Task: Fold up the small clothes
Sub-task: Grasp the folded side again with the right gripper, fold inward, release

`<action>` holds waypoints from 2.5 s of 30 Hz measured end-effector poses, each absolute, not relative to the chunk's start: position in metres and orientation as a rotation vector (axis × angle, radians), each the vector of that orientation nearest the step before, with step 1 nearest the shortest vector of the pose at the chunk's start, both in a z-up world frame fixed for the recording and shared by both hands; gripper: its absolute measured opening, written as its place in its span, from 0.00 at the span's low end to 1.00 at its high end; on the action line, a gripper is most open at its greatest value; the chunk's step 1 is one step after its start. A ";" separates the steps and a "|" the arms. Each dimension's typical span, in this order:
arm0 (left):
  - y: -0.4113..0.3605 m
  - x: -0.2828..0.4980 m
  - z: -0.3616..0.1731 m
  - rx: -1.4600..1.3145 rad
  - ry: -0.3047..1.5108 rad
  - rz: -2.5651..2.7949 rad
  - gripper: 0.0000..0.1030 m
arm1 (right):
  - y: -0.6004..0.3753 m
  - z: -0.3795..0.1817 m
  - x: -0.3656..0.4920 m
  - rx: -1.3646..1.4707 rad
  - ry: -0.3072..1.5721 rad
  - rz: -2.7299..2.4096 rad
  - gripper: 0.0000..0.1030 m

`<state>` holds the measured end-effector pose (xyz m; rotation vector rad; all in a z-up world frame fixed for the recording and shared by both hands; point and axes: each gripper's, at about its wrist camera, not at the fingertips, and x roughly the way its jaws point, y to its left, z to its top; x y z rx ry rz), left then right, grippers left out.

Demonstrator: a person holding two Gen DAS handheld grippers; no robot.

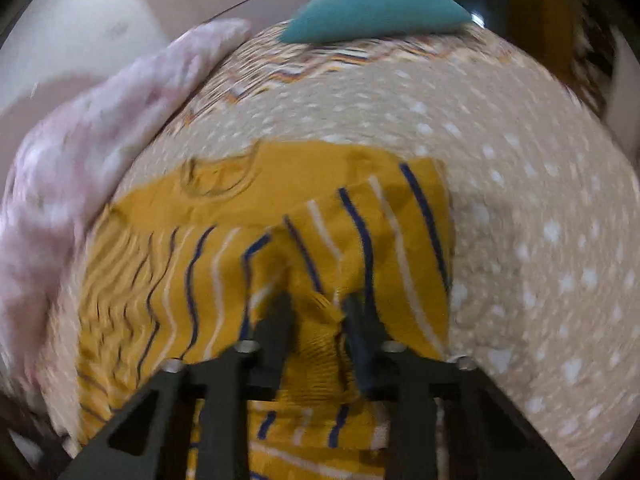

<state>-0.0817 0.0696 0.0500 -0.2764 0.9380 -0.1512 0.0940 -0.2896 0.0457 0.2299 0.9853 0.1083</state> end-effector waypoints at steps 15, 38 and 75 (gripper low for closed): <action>0.073 -0.087 0.055 -0.288 0.898 -0.131 0.76 | -0.308 0.060 0.096 0.245 0.851 0.078 0.05; 0.069 -0.081 0.039 -0.302 0.942 -0.159 0.76 | -0.265 0.036 0.076 0.251 0.945 0.309 0.46; 0.111 -0.093 0.026 -0.309 0.967 -0.150 0.76 | -0.320 0.067 -0.039 0.293 0.976 0.118 0.49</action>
